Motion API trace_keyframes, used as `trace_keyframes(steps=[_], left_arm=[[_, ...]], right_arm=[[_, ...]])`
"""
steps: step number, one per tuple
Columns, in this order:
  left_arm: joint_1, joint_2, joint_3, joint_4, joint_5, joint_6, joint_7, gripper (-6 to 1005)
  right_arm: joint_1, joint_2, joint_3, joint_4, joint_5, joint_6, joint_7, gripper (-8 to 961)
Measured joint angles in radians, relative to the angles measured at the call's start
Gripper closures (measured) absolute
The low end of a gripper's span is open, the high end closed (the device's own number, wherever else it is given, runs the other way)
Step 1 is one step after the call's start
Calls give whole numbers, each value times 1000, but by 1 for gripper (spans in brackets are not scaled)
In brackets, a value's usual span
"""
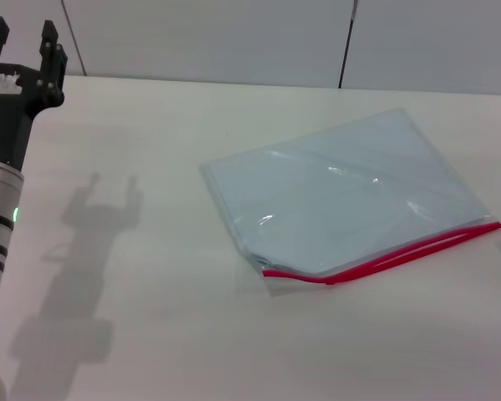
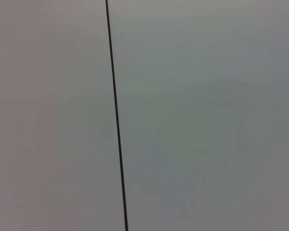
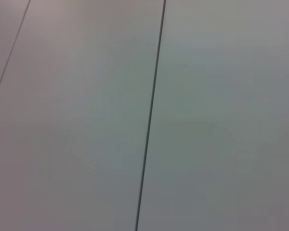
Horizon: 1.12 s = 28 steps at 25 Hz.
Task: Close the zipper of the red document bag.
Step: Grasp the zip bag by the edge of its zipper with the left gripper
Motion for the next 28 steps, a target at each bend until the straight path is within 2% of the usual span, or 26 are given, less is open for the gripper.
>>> trace_keyframes(steps=[8, 11, 13, 16, 19, 21, 25, 28], left_arm=[[-26, 10, 37, -3, 4, 52, -53, 423], [-43, 17, 42, 13, 16, 114, -58, 423], [-57, 33, 49, 47, 29, 204, -61, 424], [-64, 81, 58, 164, 46, 393, -58, 424], [-52, 138, 64, 322, 51, 600, -16, 425], [-33, 164, 61, 420, 52, 719, 42, 425], [21, 190, 25, 631, 50, 990, 179, 425], [61, 192, 5, 775, 50, 1174, 266, 426]], right_arm=[[-4, -1, 4, -2, 0, -1, -1, 186], [-5, 0, 4, -3, 0, -2, -1, 186], [-5, -1, 4, -3, 0, -3, -1, 186], [-6, -1, 5, -4, 0, -4, -1, 186], [-6, -1, 6, -4, 0, -2, -1, 186], [-7, -1, 8, -4, 0, 0, -1, 186], [-11, -1, 9, -4, 4, -2, 0, 186], [-16, -1, 9, -4, 8, -6, 0, 186]])
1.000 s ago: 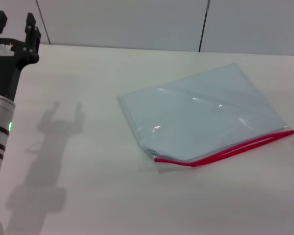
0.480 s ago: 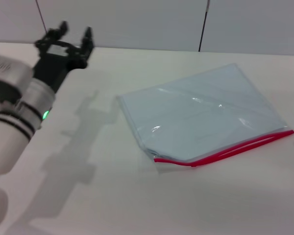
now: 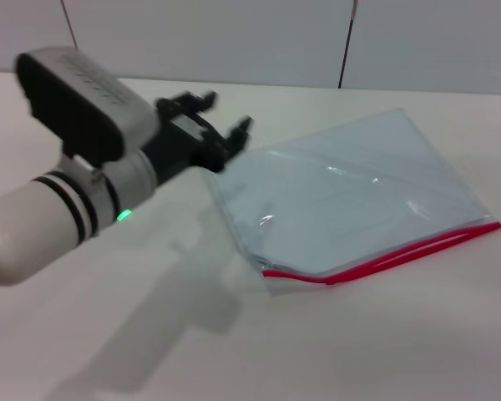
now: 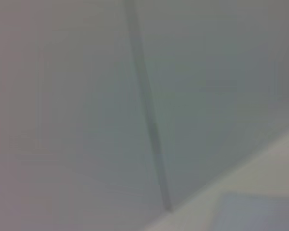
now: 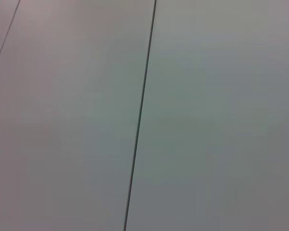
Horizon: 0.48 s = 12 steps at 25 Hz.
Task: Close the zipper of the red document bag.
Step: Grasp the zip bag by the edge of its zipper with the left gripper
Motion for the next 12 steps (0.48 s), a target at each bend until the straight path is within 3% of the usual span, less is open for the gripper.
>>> trace_keyframes(steps=[8, 10, 12], left_arm=[[72, -25, -72, 290, 68, 492, 110, 427], [74, -41, -88, 340, 131, 611, 94, 427], [72, -76, -106, 386, 242, 770, 55, 428]], right_arm=[[-1, 0, 0, 0, 1, 3, 0, 186], [0, 0, 0, 0, 1, 3, 0, 186], [0, 0, 0, 0, 1, 2, -1, 186]])
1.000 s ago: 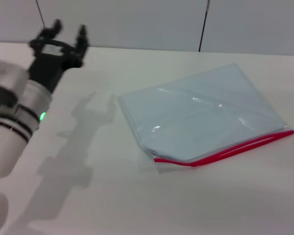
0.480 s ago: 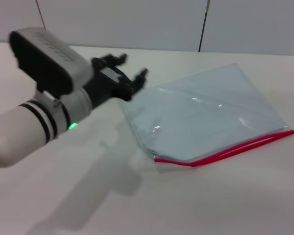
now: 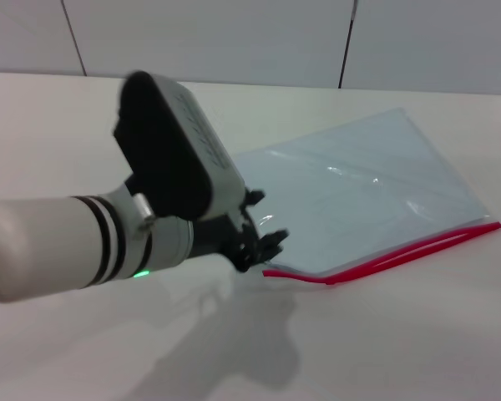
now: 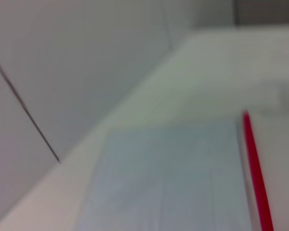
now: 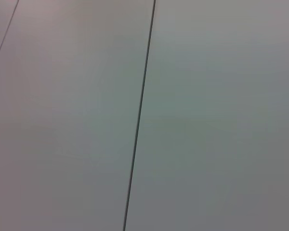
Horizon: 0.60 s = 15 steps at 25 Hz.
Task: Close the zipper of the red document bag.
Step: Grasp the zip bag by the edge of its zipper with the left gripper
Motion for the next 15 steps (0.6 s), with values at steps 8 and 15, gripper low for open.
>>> trace_keyframes(steps=[8, 15], left_arm=[[-39, -103, 25, 24, 286, 254, -41, 428], [-64, -90, 108, 15, 303, 267, -21, 428]], right_arm=[[4, 0, 0, 0, 0, -3, -1, 185], [5, 0, 0, 0, 0, -2, -2, 185]])
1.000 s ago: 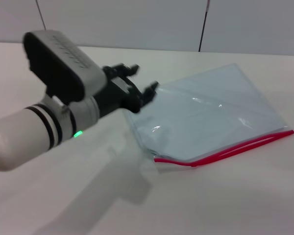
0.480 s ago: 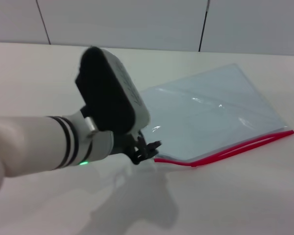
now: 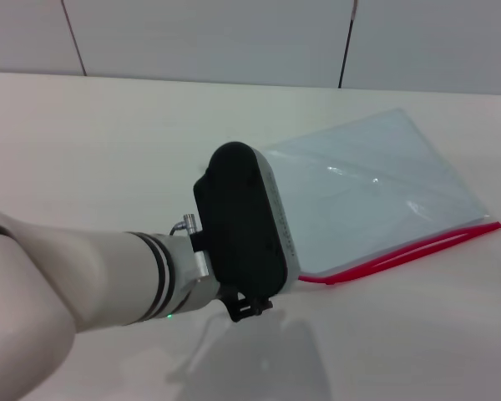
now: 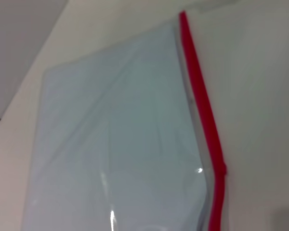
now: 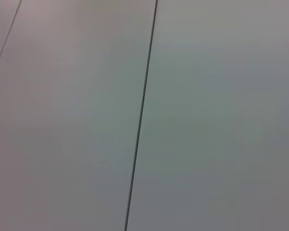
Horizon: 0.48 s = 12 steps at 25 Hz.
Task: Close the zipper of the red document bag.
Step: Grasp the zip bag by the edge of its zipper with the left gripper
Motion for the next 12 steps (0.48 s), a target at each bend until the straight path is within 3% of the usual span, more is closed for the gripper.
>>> trace_keyframes(steps=[12], left_arm=[[-63, -2, 7, -121, 3, -62, 62, 428]], right_arm=[[-6, 0, 0, 0, 0, -16, 0, 185]])
